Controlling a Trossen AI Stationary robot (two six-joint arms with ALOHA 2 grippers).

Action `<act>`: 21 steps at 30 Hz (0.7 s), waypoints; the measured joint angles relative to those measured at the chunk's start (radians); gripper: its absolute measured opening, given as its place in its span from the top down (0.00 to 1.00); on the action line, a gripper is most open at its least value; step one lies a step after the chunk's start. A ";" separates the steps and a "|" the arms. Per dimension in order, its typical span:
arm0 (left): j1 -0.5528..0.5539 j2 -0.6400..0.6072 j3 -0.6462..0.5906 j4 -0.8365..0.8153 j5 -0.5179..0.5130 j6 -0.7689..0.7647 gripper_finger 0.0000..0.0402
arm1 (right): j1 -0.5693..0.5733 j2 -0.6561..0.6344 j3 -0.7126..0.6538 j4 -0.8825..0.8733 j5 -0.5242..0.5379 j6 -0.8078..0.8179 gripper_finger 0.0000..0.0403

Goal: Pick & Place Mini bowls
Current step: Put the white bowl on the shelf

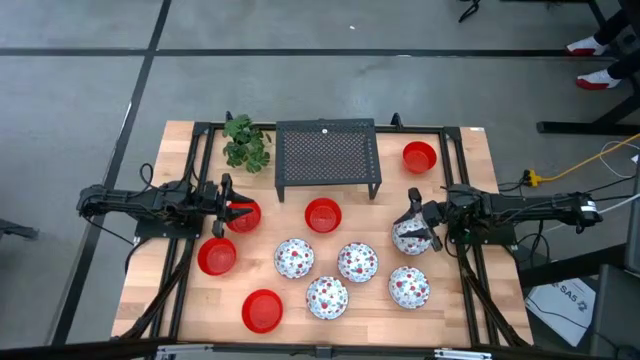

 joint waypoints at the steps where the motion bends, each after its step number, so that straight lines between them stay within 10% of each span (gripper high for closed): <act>1: 0.000 0.000 0.000 0.000 0.000 0.000 0.69 | 0.000 0.001 0.020 0.001 0.000 0.000 0.54; 21: 0.000 0.000 0.000 0.000 0.000 0.000 0.69 | 0.029 0.200 0.643 -0.437 0.001 0.000 0.54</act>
